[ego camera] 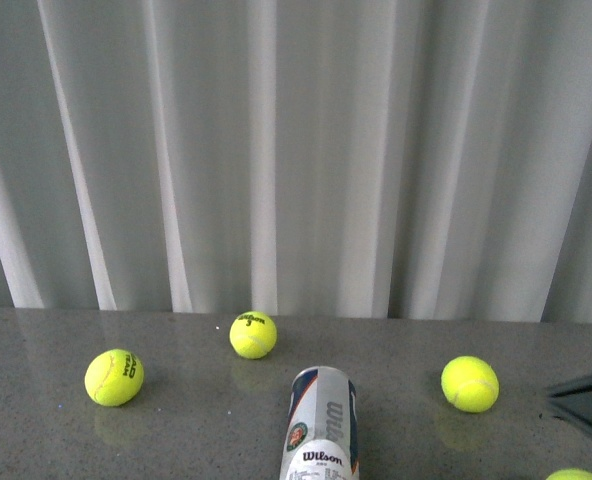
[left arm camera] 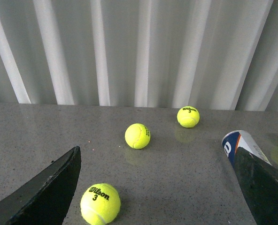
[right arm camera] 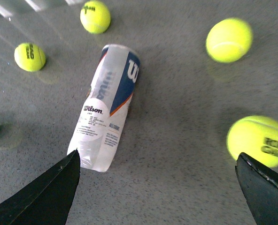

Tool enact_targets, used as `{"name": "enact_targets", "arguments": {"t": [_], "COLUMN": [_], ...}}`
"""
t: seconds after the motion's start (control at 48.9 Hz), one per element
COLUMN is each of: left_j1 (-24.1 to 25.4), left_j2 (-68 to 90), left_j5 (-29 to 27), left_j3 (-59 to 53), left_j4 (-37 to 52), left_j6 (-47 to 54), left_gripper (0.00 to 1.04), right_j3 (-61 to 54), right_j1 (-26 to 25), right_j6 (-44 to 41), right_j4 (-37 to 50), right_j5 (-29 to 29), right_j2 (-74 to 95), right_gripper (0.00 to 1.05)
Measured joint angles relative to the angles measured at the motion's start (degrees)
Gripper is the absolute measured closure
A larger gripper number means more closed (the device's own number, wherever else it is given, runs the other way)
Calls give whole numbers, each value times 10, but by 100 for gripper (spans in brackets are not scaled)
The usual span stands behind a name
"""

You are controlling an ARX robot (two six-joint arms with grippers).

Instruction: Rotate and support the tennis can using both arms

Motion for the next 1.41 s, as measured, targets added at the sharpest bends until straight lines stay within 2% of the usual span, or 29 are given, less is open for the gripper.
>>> {"name": "enact_targets", "arguments": {"t": [0.184,0.429,0.879,1.308,1.41], "left_j1": [0,0,0,0,0], "left_j2": [0,0,0,0,0], "left_j5": [0,0,0,0,0], "left_j3": [0,0,0,0,0], "left_j4": [0,0,0,0,0], "left_j6": [0,0,0,0,0], "left_gripper": [7,7,7,7,7], "right_j3": [128,241,370,468,472], "right_j1": [64,96,140,160,160], "right_j6": [12,24,52,85,83], "right_j4": [-3,-24,-71,-106,-114], "right_j5": [13,26,17,27,23], "right_j2": [210,351,462,583,587], "right_gripper": [7,7,7,7,17]}}
